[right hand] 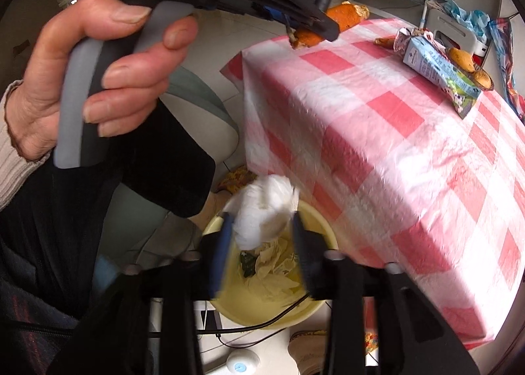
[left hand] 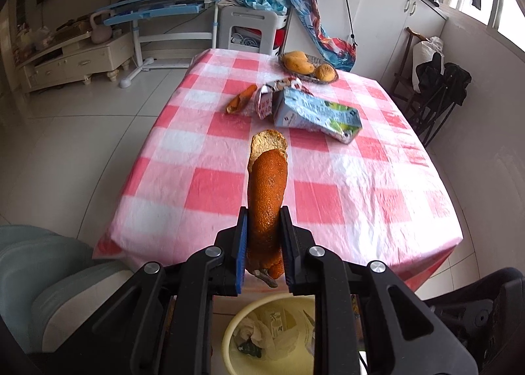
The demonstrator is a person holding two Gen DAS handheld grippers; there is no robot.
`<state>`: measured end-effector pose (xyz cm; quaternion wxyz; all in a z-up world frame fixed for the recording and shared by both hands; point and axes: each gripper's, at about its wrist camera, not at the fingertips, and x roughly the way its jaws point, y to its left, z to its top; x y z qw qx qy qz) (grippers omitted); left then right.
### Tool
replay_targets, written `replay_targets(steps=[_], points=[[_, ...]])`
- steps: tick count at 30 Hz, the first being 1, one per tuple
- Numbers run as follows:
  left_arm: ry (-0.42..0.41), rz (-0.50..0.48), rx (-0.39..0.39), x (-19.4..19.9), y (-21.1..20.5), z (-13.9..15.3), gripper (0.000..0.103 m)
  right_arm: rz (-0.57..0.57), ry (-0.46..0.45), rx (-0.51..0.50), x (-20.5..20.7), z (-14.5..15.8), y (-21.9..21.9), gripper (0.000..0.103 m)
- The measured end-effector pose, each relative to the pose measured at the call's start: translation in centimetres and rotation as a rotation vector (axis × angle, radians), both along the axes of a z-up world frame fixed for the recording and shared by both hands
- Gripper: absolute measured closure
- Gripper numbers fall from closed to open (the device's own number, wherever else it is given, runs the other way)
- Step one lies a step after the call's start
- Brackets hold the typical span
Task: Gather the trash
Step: 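Carry the tissue over the bucket and open the right tool while the left tool holds the peel, then carry the long orange peel over the yellow bucket and open the left tool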
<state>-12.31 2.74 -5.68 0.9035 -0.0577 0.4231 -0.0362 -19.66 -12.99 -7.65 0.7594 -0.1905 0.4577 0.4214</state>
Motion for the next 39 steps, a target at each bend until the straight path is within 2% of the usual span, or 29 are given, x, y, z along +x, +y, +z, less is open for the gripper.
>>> replay_targets(steps=[6, 9, 12, 15, 19, 25, 35, 39], points=[[0.059, -0.024, -0.021, -2.7, -0.9, -1.5, 0.085, -0.071, -0.037, -0.003, -0.6, 0.5, -1.2, 0.044], [0.120, -0.040, -0.041, -4.2, -1.6, -2.9, 0.085, -0.135, -0.086, -0.013, -0.5, 0.8, -2.1, 0.029], [0.232, -0.074, -0.068, -6.0, -2.3, -5.1, 0.084, -0.190, -0.094, -0.024, 0.3, 0.7, -2.6, 0.029], [0.310, -0.085, -0.047, -7.4, -2.8, -6.6, 0.075, -0.210, -0.095, -0.049, 0.6, 0.3, -2.6, 0.029], [0.229, -0.010, -0.023, -8.0, -1.2, -5.0, 0.052, -0.200, -0.097, -0.082, 0.4, -0.6, -2.0, 0.029], [0.165, 0.094, -0.085, -7.5, 1.4, -3.9, 0.051, -0.144, -0.105, -0.159, -0.6, -2.4, -0.5, 0.027], [0.071, 0.148, -0.113, -7.6, 2.1, -2.5, 0.040, -0.055, -0.112, -0.211, -1.6, -3.9, 1.5, 0.026], [0.040, 0.155, -0.094, -7.8, 1.8, -1.9, 0.038, -0.017, -0.120, -0.248, -2.1, -4.8, 2.5, 0.025]])
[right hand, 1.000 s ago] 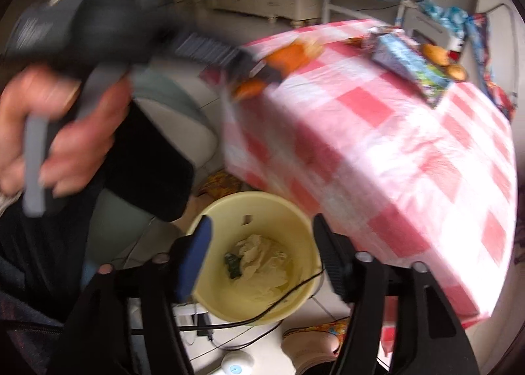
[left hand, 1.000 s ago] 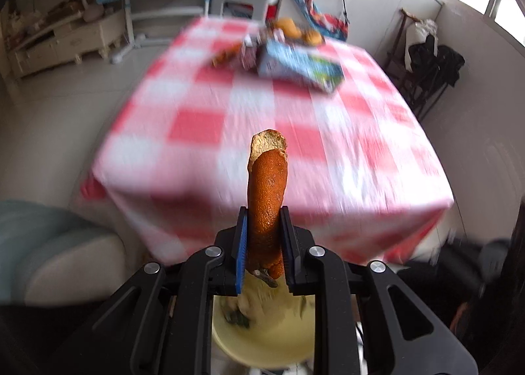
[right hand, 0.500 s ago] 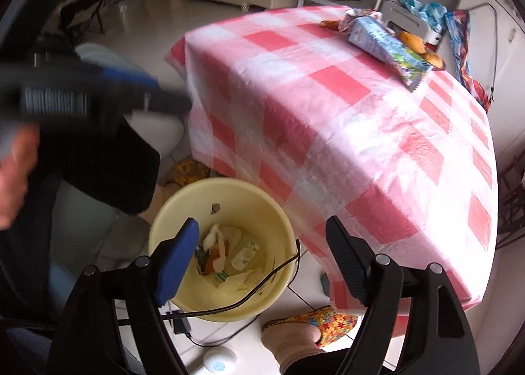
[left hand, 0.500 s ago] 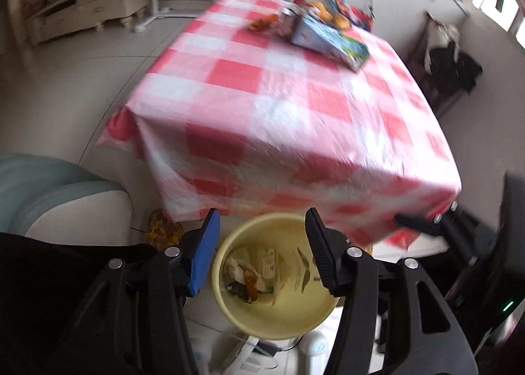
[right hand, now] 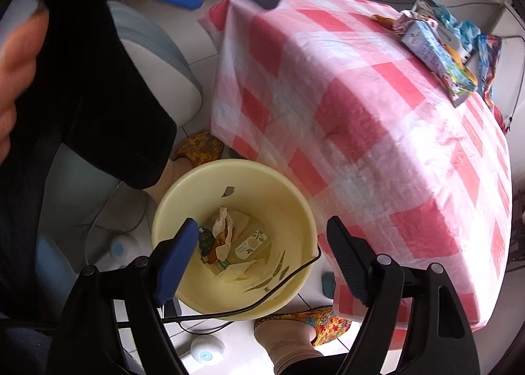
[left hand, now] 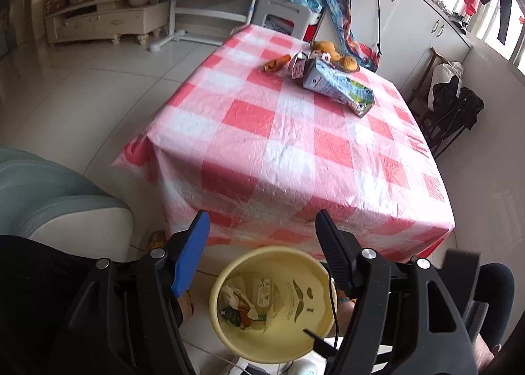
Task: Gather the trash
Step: 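Carry the long orange peel over the yellow bucket and open the left tool, then move both open tools back from the bucket toward the table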
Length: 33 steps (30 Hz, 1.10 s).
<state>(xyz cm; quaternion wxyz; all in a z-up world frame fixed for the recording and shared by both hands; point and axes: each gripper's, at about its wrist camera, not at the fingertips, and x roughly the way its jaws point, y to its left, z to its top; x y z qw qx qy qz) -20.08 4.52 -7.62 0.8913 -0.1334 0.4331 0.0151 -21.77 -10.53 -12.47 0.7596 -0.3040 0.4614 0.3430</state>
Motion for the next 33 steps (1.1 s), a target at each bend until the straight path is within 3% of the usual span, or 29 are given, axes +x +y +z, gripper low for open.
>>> replay_targets(steps=[6, 16, 33], points=[[-0.062, 0.027, 0.058, -0.3, -0.4, 1.0, 0.028, 0.048, -0.023, -0.044, -1.0, -0.8, 1.0, 0.024], [-0.082, 0.089, 0.056, 0.2, 0.2, 1.2, 0.023, -0.017, -0.049, -0.029, 0.0, -0.3, -0.6, 0.022], [-0.081, 0.135, 0.074, 1.1, 0.1, 1.1, 0.020, -0.182, -0.169, 0.120, 1.6, 3.7, -3.3, 0.019]])
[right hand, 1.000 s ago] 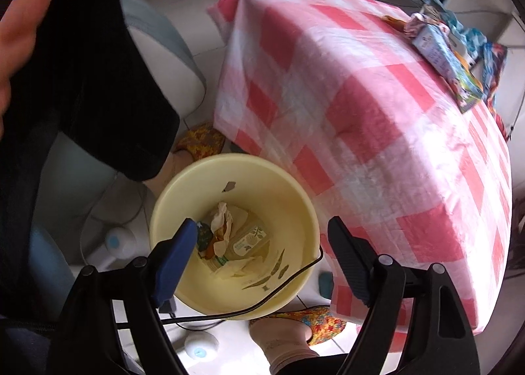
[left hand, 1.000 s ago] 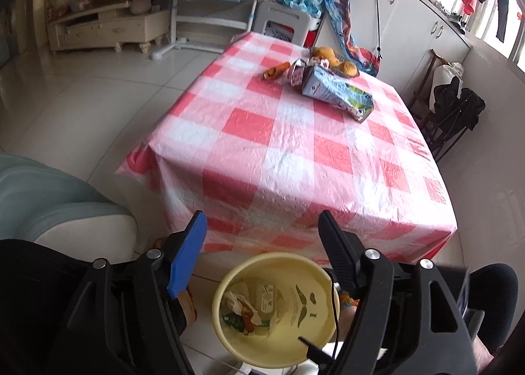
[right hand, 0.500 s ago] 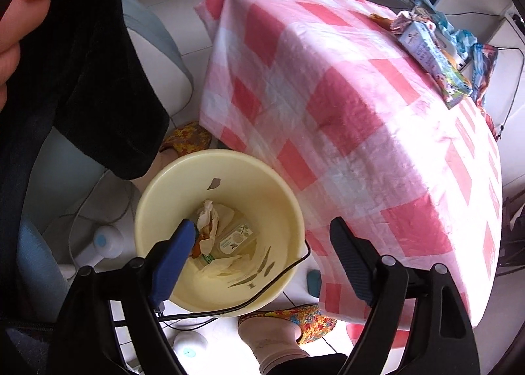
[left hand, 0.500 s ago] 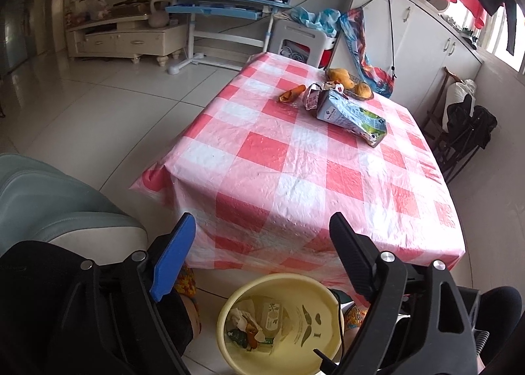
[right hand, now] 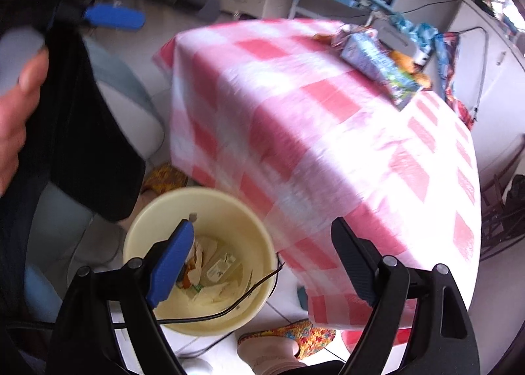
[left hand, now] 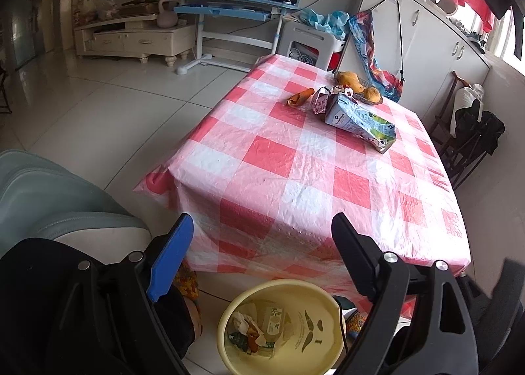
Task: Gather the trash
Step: 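Move both open tools back from the bucket toward the table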
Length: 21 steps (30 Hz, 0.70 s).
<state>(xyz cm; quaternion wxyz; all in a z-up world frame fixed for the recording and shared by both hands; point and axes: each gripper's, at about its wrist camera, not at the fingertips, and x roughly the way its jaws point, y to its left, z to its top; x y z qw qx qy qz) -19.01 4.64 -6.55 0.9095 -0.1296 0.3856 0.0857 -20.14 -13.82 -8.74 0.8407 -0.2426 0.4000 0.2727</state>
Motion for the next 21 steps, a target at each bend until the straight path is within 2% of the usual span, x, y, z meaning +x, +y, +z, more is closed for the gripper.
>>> replay_targets(steps=[7, 21], points=[[-0.016, 0.018, 0.006, 0.3, 0.1, 0.3, 0.020, -0.077, -0.033, 0.074, 0.8, 1.5, -1.4, 0.016], [-0.018, 0.023, 0.023, 0.2, 0.0, 0.2, 0.020, -0.128, -0.069, 0.148, 1.7, 2.1, -1.9, 0.016]])
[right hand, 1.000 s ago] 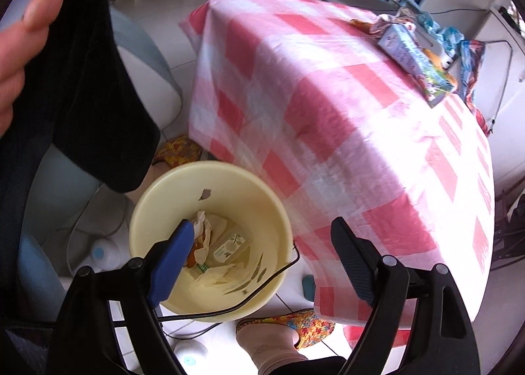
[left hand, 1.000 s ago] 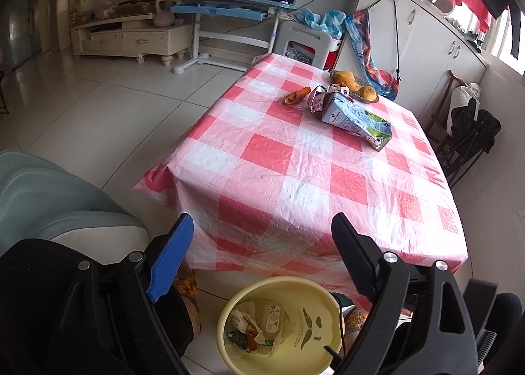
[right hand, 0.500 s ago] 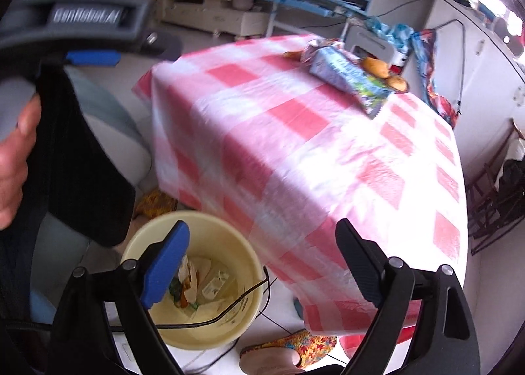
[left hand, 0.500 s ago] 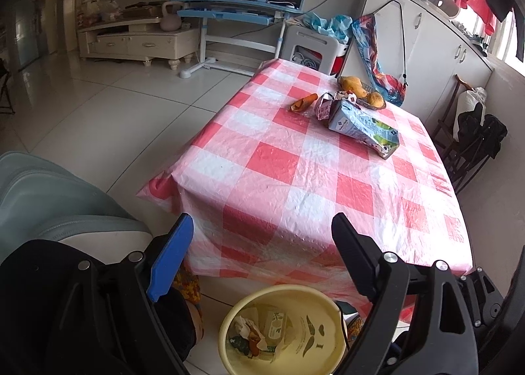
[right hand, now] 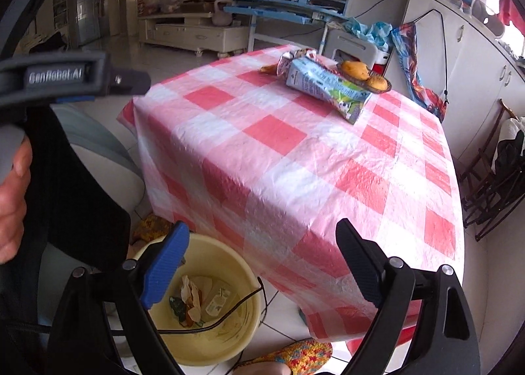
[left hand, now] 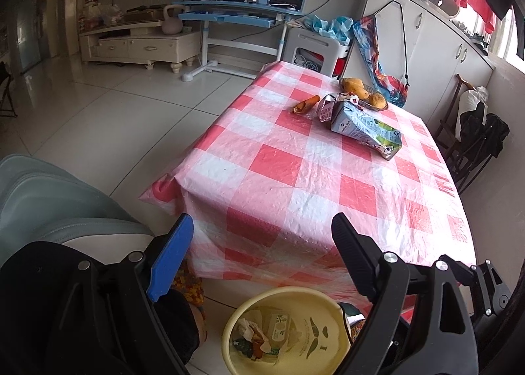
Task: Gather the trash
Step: 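Move both open tools back from the bucket toward the table, then grasp the red-and-white snack wrapper with the left tool and lift it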
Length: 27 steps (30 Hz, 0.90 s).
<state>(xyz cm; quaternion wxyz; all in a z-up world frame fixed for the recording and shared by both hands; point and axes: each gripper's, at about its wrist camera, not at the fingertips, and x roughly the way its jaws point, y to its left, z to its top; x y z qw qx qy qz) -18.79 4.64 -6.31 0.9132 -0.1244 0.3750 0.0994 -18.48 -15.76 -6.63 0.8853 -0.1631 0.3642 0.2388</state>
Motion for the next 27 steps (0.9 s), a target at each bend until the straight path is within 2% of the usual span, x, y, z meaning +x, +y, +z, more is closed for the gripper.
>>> replay_targets(steps=[7, 9, 13, 18, 22, 27], points=[[-0.001, 0.004, -0.020, -0.1, 0.6, -0.1, 0.020, 0.004, 0.008, -0.018, 0.0, -0.4, 0.1, 0.016], [0.000, -0.021, -0.048, 0.2, 0.8, 0.2, 0.020, 0.020, 0.004, -0.022, 0.0, -0.2, 0.5, 0.016], [-0.002, -0.103, -0.114, 2.0, 1.6, 1.7, 0.020, 0.099, -0.058, -0.101, -0.1, 1.0, 2.1, 0.016], [0.008, -0.142, -0.164, 7.7, 3.0, 3.1, 0.020, 0.172, -0.132, -0.173, 2.4, 2.2, 3.0, 0.016], [0.030, -0.147, -0.230, 13.9, 3.7, 2.8, 0.020, 0.182, -0.144, -0.198, 5.8, 1.9, 3.2, 0.016], [0.073, -0.222, -0.199, 21.2, 1.1, 1.6, 0.020, 0.183, -0.144, -0.181, 8.2, 1.4, 3.4, 0.016]])
